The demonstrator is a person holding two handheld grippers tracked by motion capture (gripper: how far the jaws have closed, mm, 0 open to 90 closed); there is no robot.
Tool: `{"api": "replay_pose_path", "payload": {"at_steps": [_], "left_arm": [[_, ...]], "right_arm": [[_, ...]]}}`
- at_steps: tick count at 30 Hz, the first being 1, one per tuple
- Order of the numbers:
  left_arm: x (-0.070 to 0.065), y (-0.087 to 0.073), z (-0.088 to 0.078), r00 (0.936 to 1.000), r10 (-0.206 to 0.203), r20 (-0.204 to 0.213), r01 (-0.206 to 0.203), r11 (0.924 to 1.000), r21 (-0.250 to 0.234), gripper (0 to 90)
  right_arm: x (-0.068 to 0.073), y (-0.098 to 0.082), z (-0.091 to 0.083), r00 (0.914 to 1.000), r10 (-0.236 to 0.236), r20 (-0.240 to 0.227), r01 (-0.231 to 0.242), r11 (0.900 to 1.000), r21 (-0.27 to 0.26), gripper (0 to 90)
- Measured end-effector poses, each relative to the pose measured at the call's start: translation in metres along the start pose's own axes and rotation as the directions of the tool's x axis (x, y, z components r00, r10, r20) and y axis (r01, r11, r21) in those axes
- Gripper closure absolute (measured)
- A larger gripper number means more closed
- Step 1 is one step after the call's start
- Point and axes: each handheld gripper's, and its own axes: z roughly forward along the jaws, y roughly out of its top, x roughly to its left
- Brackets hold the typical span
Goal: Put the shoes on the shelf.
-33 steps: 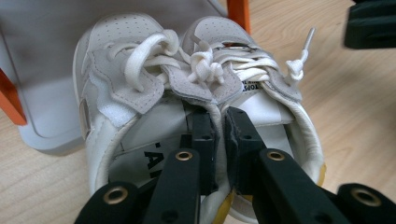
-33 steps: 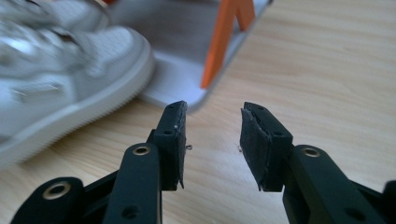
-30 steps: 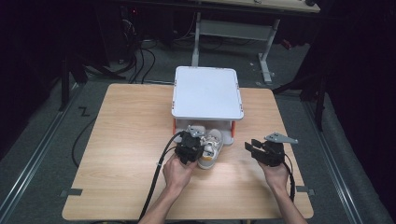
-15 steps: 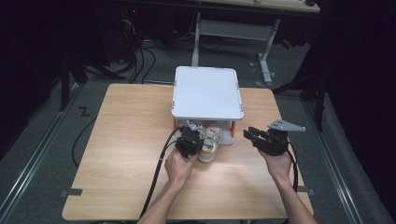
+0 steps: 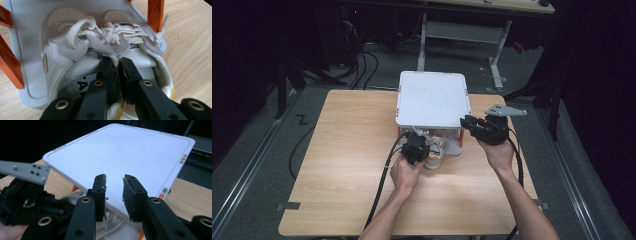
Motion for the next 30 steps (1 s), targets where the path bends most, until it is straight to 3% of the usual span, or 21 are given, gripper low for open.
{"api": "replay_pose_path", "payload": {"at_steps": [7,14,19,26,30], "left_arm": [[-0.001,0.003,0.004,0.9998,-0.009,-0.017,0.009,0.9999,-0.011,82.7],[0.0,0.003,0.006,0.9993,-0.02,-0.03,0.019,0.9995,-0.024,82.6],[0.001,0.004,0.008,0.9989,-0.031,-0.036,0.03,0.999,-0.032,82.1],[0.0,0.004,0.01,0.9981,-0.036,-0.05,0.034,0.9986,-0.04,80.1],[0.0,0.003,0.01,0.9977,-0.028,-0.061,0.026,0.9989,-0.038,73.8]], "right_arm": [[0.0,0.015,0.031,0.9994,-0.005,0.035,0.003,0.999,0.04,68.1],[-0.002,0.019,0.048,0.9976,-0.005,0.07,0.001,0.998,0.06,67.2],[-0.006,0.02,0.058,0.9958,0.003,0.092,-0.01,0.997,0.08,66.4],[-0.007,0.018,0.065,0.9943,-0.027,0.104,0.016,0.994,0.105,66.3],[-0.007,0.017,0.065,0.9939,-0.037,0.104,0.026,0.994,0.105,66.2]]}}
